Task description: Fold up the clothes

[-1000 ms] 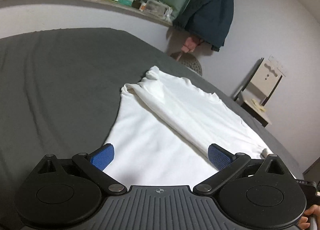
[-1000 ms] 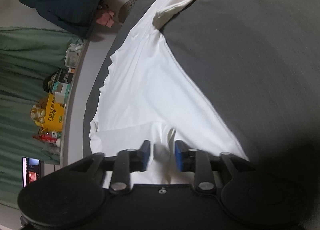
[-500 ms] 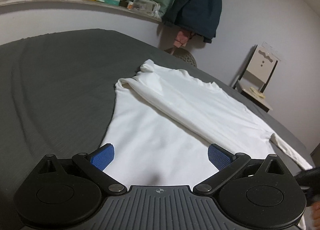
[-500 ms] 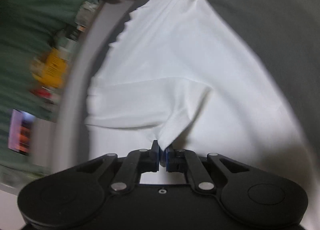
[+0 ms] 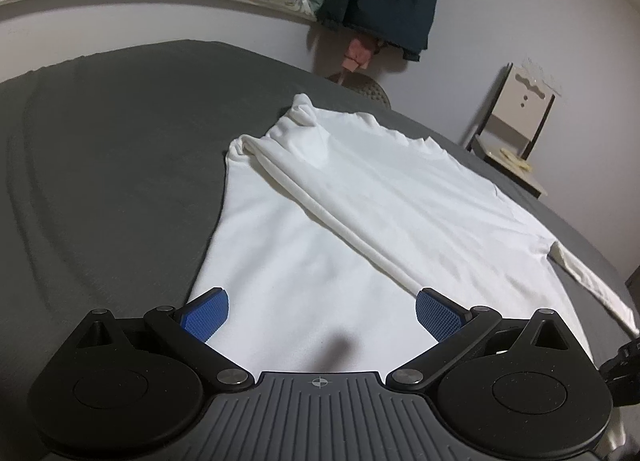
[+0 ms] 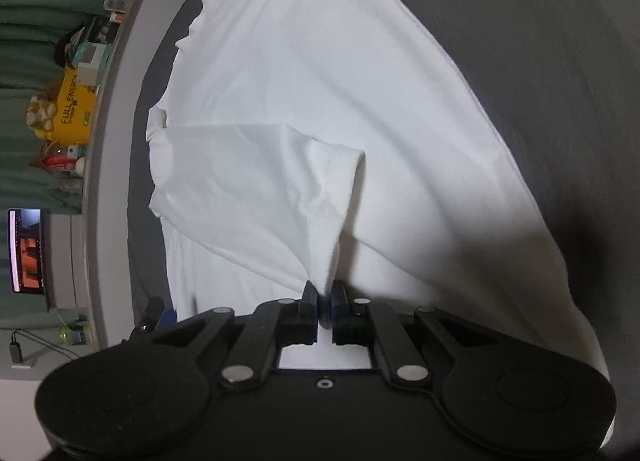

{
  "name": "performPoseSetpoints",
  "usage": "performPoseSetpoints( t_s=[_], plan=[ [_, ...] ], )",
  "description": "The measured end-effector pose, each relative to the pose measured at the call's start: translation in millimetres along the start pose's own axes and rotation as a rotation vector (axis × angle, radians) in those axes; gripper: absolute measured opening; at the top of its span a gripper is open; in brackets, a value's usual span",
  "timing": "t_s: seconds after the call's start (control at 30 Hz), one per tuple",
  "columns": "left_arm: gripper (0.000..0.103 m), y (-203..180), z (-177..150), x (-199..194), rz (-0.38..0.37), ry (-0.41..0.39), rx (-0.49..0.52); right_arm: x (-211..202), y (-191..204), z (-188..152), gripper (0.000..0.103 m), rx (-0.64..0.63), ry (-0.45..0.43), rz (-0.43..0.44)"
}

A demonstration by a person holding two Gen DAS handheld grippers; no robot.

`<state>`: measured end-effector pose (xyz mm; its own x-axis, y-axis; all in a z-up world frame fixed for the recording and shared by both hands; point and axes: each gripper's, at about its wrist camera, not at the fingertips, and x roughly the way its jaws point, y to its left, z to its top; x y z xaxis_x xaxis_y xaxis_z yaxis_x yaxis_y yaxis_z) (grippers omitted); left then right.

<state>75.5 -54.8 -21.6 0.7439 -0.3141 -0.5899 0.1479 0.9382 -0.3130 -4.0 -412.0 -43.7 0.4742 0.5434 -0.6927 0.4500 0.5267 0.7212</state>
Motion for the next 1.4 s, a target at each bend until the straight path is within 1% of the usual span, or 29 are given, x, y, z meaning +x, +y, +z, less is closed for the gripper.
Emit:
performPoseSetpoints(
  t_s=[0.07,0.13,0.2,0.27,0.33,0.4,0.43,0.47,0.57,0.63,0.67,0.7,0.73,0.77,0.83,0.93,0.97,1.0,1.03,1.07,1.1,1.17,1.2,1.23,1.27,1.33,1.4],
  plan=[
    [0.103,-0.6,1.4,0.7,0.007,-0.005,0.007,-4.5,5.9,-1.6,0.006,-0.032,-0.025,-0.027],
    [0.103,0.1,3.7,1.3,0.019,-0.019,0.018,-9.5,12.8,-7.3,0.006,-0.066,-0.036,-0.031],
    [0.103,0.7,7.1,2.3,0.041,-0.027,0.043,-7.6,16.0,-10.3,0.006,-0.088,-0.02,-0.09],
    [0.103,-0.7,14.7,4.2,0.083,-0.045,0.113,-4.7,19.1,-12.6,0.006,-0.115,-0.006,-0.152],
    [0.103,-1.0,26.2,5.1,0.129,-0.091,0.214,-5.8,26.3,-11.7,0.007,-0.132,0.013,-0.188],
    [0.103,5.0,39.0,7.7,0.183,-0.142,0.278,-11.5,41.4,-12.1,0.013,-0.187,0.021,-0.25],
    [0.103,10.8,46.0,11.0,0.198,-0.158,0.284,-16.0,51.5,-12.3,0.021,-0.229,0.011,-0.271],
    [0.103,16.5,52.8,14.8,0.211,-0.173,0.29,-21.2,63.7,-11.8,0.029,-0.282,-0.012,-0.272],
    [0.103,33.3,67.7,35.6,0.21,-0.182,0.303,-31.1,100.0,-3.8,0.043,-0.418,-0.088,-0.284],
    [0.103,41.3,69.1,48.7,0.233,-0.165,0.31,-33.6,106.9,3.2,0.049,-0.48,-0.152,-0.366],
    [0.103,42.0,68.4,50.8,0.23,-0.153,0.309,-34.8,103.1,6.4,0.049,-0.481,-0.18,-0.405],
    [0.103,42.7,67.7,52.9,0.228,-0.142,0.308,-35.9,94.3,9.5,0.049,-0.458,-0.203,-0.436],
    [0.103,43.0,67.0,54.9,0.224,-0.133,0.31,-37.1,84.6,12.8,0.047,-0.422,-0.216,-0.441],
    [0.103,41.3,66.3,55.6,0.217,-0.134,0.323,-38.4,74.1,15.8,0.044,-0.374,-0.219,-0.414],
    [0.103,35.6,66.8,55.4,0.209,-0.136,0.358,-37.5,55.7,20.3,0.041,-0.272,-0.226,-0.32],
    [0.103,33.4,66.7,53.4,0.189,-0.145,0.347,-24.7,42.0,21.4,0.041,-0.132,-0.204,-0.17],
    [0.103,34.3,67.2,51.7,0.177,-0.144,0.333,-18.8,39.2,20.2,0.041,-0.096,-0.196,-0.15],
    [0.103,35.2,67.7,50.0,0.167,-0.144,0.319,-13.5,37.3,18.3,0.041,-0.066,-0.201,-0.163],
    [0.103,36.2,68.1,47.9,0.166,-0.147,0.308,-9.8,36.0,16.2,0.038,-0.044,-0.22,-0.179],
    [0.103,37.4,68.0,46.8,0.169,-0.151,0.3,-9.2,33.7,14.4,0.036,-0.016,-0.248,-0.175],
    [0.103,38.7,68.0,46.0,0.171,-0.154,0.29,-12.3,29.3,11.7,0.036,0.038,-0.289,-0.154],
    [0.103,42.7,68.4,46.6,0.17,-0.156,0.267,-22.0,15.4,3.9,0.036,0.183,-0.38,-0.073],
    [0.103,45.1,68.5,46.7,0.17,-0.156,0.253,-25.5,8.4,-0.1,0.036,0.245,-0.414,-0.055],
    [0.103,46.8,68.7,47.8,0.171,-0.155,0.242,-27.1,3.4,-4.5,0.036,0.291,-0.44,-0.055],
    [0.103,48.6,68.9,48.9,0.173,-0.153,0.231,-25.8,0.2,-7.5,0.035,0.312,-0.445,-0.063],
    [0.103,50.2,68.8,51.5,0.172,-0.15,0.221,-17.5,-2.0,-11.9,0.034,0.319,-0.43,-0.042],
    [0.103,49.2,67.4,54.2,0.169,-0.142,0.229,-9.0,5.0,-13.3,0.034,0.276,-0.417,-0.035]
  ],
)
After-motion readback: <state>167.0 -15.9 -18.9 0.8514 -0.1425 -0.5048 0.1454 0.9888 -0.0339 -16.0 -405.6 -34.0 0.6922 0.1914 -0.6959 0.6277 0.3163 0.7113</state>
